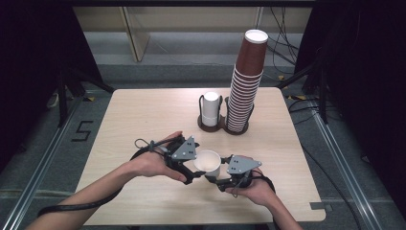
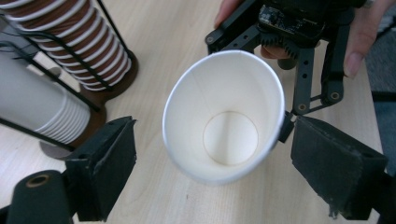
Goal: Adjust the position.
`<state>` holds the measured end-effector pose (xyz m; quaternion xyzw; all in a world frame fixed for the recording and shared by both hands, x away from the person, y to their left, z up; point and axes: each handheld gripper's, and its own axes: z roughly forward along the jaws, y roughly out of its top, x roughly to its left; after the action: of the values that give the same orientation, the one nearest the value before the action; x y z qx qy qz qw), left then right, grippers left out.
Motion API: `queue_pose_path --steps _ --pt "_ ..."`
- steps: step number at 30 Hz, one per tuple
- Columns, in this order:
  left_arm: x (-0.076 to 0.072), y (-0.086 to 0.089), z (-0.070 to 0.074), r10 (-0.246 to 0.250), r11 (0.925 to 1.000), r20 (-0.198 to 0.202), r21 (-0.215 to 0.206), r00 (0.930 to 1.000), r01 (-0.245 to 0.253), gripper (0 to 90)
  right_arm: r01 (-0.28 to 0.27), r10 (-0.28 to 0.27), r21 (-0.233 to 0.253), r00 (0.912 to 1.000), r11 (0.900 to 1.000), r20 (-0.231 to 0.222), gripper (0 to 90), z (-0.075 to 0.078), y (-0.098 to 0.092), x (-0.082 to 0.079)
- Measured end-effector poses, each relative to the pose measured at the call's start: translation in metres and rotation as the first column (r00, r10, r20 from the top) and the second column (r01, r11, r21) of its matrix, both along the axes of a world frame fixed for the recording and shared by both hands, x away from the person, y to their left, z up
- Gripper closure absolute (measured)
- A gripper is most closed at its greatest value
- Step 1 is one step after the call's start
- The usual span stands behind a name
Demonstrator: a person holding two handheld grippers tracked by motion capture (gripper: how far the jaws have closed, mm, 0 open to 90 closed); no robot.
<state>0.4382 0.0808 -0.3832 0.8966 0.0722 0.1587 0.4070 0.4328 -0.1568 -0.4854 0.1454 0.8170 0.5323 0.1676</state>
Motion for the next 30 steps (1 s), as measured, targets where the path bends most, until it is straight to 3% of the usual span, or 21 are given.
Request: queue_pose_path --steps 5,9,12,13,14,16,17,19,20,21,22,24,25,26,27,30 --pt "-0.004 0.014 -0.003 0.060 0.9958 0.011 -0.070 0.9981 -0.059 14.0 0.093 -0.092 0.035 0.9957 0.995 -0.009 33.8 -0.001 -0.011 0.007" --pt "-0.012 0.028 -0.017 0.129 0.9796 -0.002 -0.156 0.9917 -0.128 14.0 0.183 -0.182 0.055 0.9830 0.982 -0.024 33.7 0.001 -0.020 0.013" --pt "-0.018 0.041 -0.032 0.202 0.9609 0.016 -0.196 0.9792 -0.195 14.0 0.233 -0.233 0.081 0.9724 0.969 -0.012 33.7 0.000 -0.024 0.020" --pt "-0.020 0.046 -0.038 0.226 0.9558 0.028 -0.200 0.9738 -0.216 14.0 0.248 -0.246 0.086 0.9686 0.965 -0.040 33.7 0.000 -0.025 0.021" --pt "-0.023 0.051 -0.045 0.249 0.9483 0.039 -0.212 0.9676 -0.236 14.1 0.267 -0.267 0.090 0.9636 0.959 -0.018 33.7 -0.001 -0.026 0.023" --pt "-0.028 0.062 -0.058 0.297 0.9255 -0.003 -0.245 0.9548 -0.289 14.0 0.285 -0.281 0.092 0.9583 0.954 -0.051 33.7 -0.002 -0.028 0.025" --pt "-0.029 0.065 -0.063 0.314 0.9164 -0.012 -0.257 0.9492 -0.307 14.0 0.303 -0.300 0.091 0.9530 0.949 -0.042 33.7 -0.003 -0.028 0.026" --pt "-0.031 0.073 -0.074 0.368 0.8943 -0.013 -0.268 0.9296 -0.358 14.0 0.311 -0.308 0.095 0.9504 0.946 -0.040 33.7 -0.004 -0.029 0.029" --pt "-0.031 0.075 -0.077 0.384 0.8850 -0.014 -0.280 0.9234 -0.372 14.0 0.330 -0.325 0.104 0.9436 0.938 -0.063 33.7 -0.005 -0.028 0.029" --pt "-0.030 0.077 -0.079 0.406 0.8739 -0.017 -0.285 0.9137 -0.394 13.9 0.319 -0.315 0.106 0.9475 0.942 -0.054 33.6 -0.005 -0.028 0.032" --pt "-0.030 0.079 -0.081 0.426 0.8593 -0.030 -0.300 0.9043 -0.415 13.8 0.343 -0.339 0.084 0.9389 0.936 -0.061 33.6 -0.005 -0.029 0.032" --pt "-0.029 0.080 -0.082 0.452 0.8394 -0.032 -0.322 0.8912 -0.438 13.8 0.367 -0.365 0.086 0.9302 0.926 -0.043 33.6 -0.007 -0.029 0.035" --pt "-0.028 0.080 -0.082 0.460 0.8316 -0.032 -0.334 0.8872 -0.443 13.7 0.383 -0.378 0.093 0.9232 0.919 -0.068 33.6 -0.008 -0.029 0.036" --pt "-0.028 0.080 -0.082 0.469 0.8223 -0.038 -0.345 0.8822 -0.452 13.6 0.386 -0.380 0.096 0.9219 0.918 -0.077 33.6 -0.009 -0.029 0.037" --pt "-0.028 0.079 -0.083 0.473 0.8174 -0.040 -0.353 0.8801 -0.455 13.6 0.397 -0.391 0.089 0.9167 0.913 -0.084 33.6 -0.009 -0.029 0.037" --pt "-0.028 0.079 -0.083 0.479 0.8090 -0.043 -0.366 0.8766 -0.460 13.5 0.401 -0.391 0.106 0.9148 0.910 -0.100 33.6 -0.010 -0.028 0.039"
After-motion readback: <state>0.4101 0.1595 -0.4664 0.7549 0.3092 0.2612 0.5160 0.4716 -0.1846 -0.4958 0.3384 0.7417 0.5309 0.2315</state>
